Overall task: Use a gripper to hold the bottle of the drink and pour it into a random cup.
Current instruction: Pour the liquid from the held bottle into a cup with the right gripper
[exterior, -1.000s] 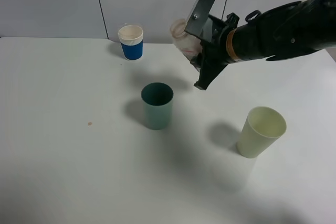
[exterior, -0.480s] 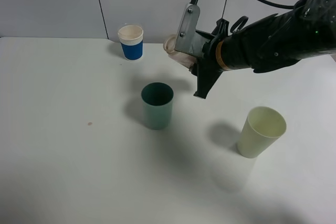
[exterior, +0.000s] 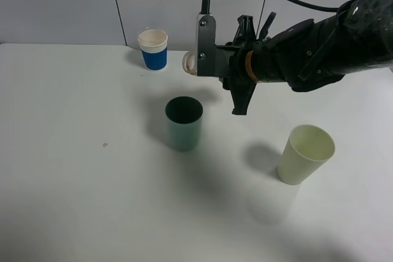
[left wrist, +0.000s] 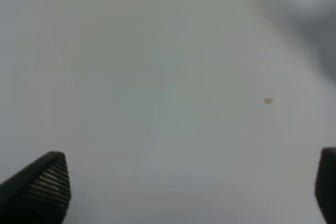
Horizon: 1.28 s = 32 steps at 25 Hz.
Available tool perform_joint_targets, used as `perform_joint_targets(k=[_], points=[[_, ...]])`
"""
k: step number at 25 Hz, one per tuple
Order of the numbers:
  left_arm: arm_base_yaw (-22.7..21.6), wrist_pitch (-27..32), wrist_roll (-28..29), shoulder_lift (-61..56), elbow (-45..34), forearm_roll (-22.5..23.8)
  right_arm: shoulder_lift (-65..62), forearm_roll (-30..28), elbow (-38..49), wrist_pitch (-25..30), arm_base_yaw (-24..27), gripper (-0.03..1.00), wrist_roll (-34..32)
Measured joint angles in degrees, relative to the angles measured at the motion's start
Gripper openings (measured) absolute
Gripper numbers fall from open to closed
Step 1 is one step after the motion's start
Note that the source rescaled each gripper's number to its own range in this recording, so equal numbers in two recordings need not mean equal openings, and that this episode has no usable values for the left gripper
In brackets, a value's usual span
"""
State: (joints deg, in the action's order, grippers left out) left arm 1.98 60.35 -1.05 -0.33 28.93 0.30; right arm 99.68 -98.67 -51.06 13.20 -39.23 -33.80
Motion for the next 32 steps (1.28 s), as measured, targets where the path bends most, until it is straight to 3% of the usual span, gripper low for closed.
perform_joint_targets(k=[5,19,32], points=[[0.0,0.0,0.0,0.0,0.0,0.0,0.0,0.0,0.0,0.0,0.0,0.01,5.48],[0.0,0.0,0.0,0.0,0.0,0.0,0.0,0.0,0.0,-0.1,0.0,0.01,6.51],[0.0,0.0,0.0,0.0,0.0,0.0,0.0,0.0,0.0,1.11,-0.66,0.01,13.11]])
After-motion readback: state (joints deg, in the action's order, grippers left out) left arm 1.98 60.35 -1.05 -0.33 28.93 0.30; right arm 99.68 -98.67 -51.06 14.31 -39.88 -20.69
